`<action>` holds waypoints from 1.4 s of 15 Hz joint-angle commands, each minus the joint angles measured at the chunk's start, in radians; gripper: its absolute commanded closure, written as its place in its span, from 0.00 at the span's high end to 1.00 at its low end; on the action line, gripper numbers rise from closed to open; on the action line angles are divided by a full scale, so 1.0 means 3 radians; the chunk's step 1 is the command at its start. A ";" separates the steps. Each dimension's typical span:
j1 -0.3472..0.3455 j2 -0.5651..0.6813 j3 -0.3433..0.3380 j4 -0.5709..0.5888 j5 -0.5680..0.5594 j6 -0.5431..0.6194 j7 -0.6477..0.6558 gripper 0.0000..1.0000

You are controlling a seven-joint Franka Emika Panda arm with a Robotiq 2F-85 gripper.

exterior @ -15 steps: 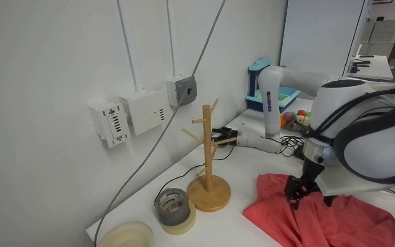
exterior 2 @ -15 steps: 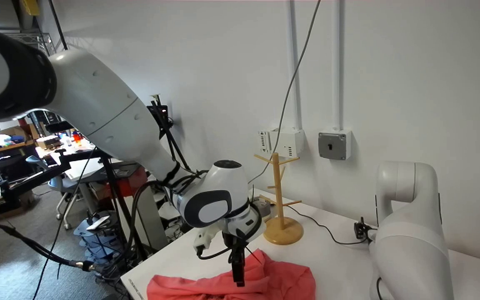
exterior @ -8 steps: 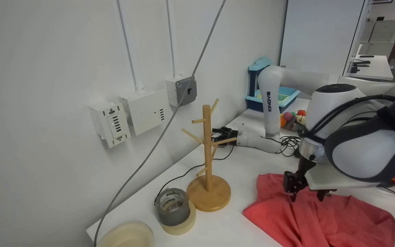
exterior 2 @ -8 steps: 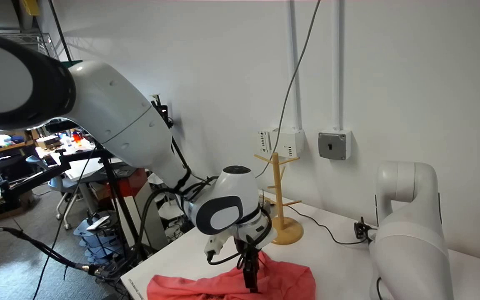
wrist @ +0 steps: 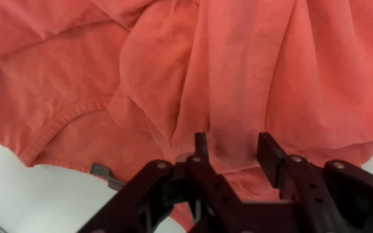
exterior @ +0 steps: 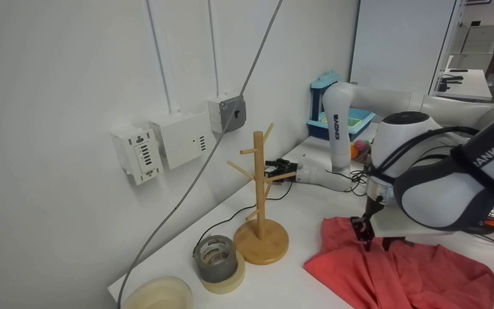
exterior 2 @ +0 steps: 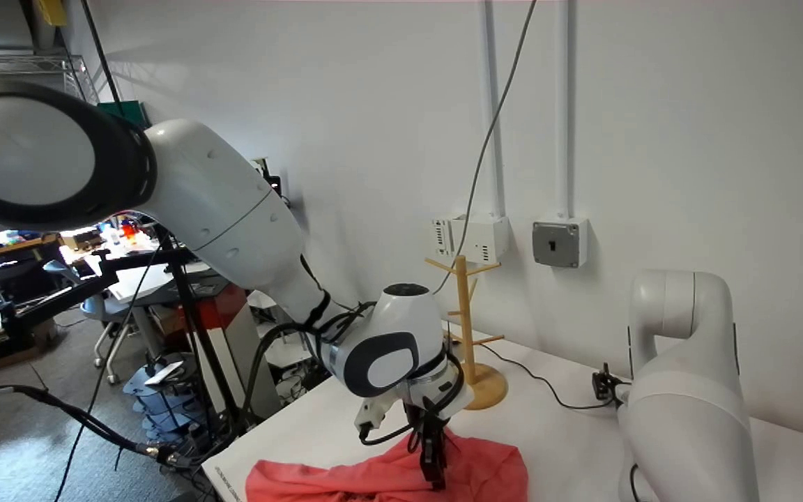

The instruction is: Unfold the cloth on the table

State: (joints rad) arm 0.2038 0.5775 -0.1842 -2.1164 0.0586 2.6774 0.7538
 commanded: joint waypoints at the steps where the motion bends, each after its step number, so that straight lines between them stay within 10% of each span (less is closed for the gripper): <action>1: 0.0073 0.0138 -0.0071 0.0144 -0.0093 0.0037 0.0134 0.20; 4: 0.0082 0.0163 -0.0078 0.0182 -0.0092 0.0040 0.0139 0.00; 15: 0.0595 -0.0114 -0.0265 0.0025 -0.0450 0.0499 0.0321 0.01; 21: 0.0784 -0.0258 0.0110 -0.0028 -0.0404 0.0595 0.0177 0.01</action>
State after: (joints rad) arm 0.4333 0.5418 -0.2005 -2.0831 -0.0522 2.8251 0.8218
